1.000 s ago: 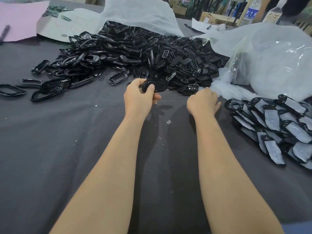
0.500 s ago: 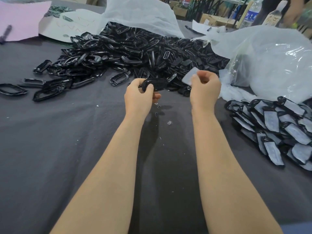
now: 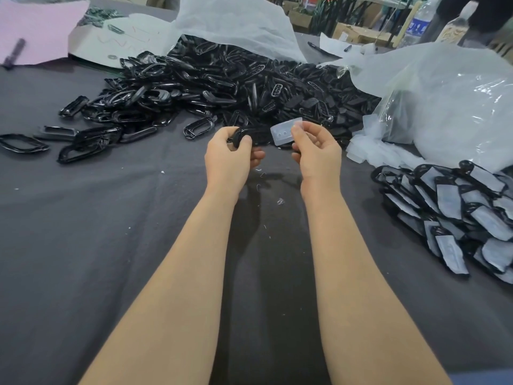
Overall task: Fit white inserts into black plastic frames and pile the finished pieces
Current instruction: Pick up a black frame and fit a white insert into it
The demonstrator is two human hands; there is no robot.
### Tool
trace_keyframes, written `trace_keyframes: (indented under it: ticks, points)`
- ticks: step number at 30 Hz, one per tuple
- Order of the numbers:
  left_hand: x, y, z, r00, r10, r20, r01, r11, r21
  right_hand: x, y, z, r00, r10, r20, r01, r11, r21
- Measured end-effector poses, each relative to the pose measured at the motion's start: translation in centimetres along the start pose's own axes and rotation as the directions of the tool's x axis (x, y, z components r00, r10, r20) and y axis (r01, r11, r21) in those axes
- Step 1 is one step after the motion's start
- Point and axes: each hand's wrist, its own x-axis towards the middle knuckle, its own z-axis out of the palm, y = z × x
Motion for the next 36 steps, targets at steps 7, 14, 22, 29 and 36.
trace_keyframes:
  ticks: [7,14,22,29,36]
  points:
    - [0.0,0.0,0.0,1.000,-0.003,0.009,0.003,1.000,0.001,0.0,-0.9,0.1,0.992,0.119,0.035,-0.123,0.939,0.320]
    - [-0.3,0.3,-0.2,0.997,0.044,0.063,-0.043,0.999,-0.009,-0.9,-0.1,1.2,0.989,-0.013,0.148,0.032,0.992,-0.125]
    - [-0.4,0.4,-0.1,0.985,0.104,0.134,-0.110,0.993,0.036,-0.9,0.5,1.2,0.987,-0.137,0.087,0.153,0.965,-0.211]
    - [-0.4,0.3,0.3,0.980,0.116,0.160,-0.121,0.992,0.022,-1.1,0.6,1.6,0.988,-0.155,0.012,0.155,0.969,-0.194]
    - [-0.7,0.3,0.4,0.975,0.135,0.176,-0.150,0.985,0.079,-1.3,0.8,1.7,0.979,-0.201,-0.018,0.193,0.961,-0.199]
